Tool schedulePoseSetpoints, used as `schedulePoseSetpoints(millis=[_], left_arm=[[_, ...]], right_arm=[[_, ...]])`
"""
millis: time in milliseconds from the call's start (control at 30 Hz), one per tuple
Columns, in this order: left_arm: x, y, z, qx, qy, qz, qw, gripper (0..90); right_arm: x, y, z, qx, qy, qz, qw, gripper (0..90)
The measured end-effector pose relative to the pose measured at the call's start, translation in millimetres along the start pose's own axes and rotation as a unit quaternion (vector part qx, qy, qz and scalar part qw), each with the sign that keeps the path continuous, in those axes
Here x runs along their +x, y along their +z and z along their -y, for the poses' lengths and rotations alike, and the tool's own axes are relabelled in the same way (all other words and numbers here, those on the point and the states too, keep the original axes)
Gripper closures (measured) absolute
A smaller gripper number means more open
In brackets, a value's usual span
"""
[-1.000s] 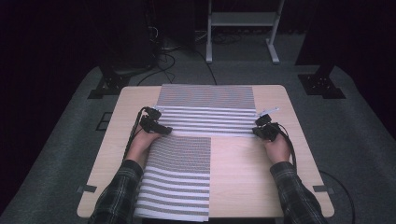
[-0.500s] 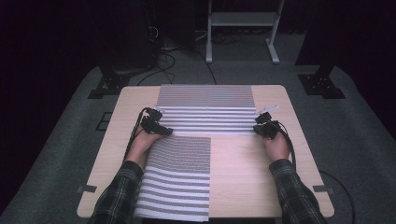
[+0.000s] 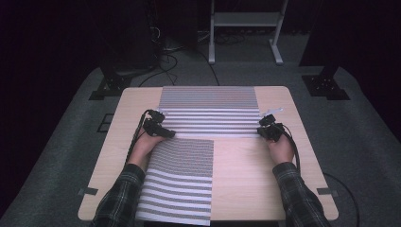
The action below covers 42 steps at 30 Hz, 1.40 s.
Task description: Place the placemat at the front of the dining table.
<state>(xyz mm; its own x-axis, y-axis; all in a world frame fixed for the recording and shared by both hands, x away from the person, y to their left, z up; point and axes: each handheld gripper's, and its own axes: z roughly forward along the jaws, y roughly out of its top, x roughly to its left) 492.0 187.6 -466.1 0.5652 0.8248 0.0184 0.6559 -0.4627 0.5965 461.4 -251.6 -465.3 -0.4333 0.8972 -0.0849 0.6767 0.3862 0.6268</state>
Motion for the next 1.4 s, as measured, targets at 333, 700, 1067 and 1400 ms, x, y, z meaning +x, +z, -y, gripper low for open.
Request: schedulePoseSetpoints(millis=[333, 700, 1067, 1400], left_arm=[[-4.0, -2.8, 3.3, 0.003, 0.003, -0.001, 1.0000, 10.8], [-4.9, -4.1, 5.1, 0.000, 0.004, 0.000, 1.0000, 11.3], [2.8, -31.0, -11.7, -0.049, -0.002, 0.023, 0.9985, 9.3], [-1.5, -73.7, 12.8, -0.088, 0.005, 0.029, 0.9957, 1.4]], right_arm=[[0.1, -1.9, 2.7, -0.001, 0.003, 0.000, 1.0000, 90.0], [-0.6, -3.4, 5.1, -0.003, 0.004, -0.003, 1.0000, 89.9], [-2.8, -19.1, 1.4, -0.058, 0.021, -0.042, 0.9972, 38.9], [12.6, -38.0, 10.0, -0.057, -0.004, -0.061, 0.9965, 9.3]])
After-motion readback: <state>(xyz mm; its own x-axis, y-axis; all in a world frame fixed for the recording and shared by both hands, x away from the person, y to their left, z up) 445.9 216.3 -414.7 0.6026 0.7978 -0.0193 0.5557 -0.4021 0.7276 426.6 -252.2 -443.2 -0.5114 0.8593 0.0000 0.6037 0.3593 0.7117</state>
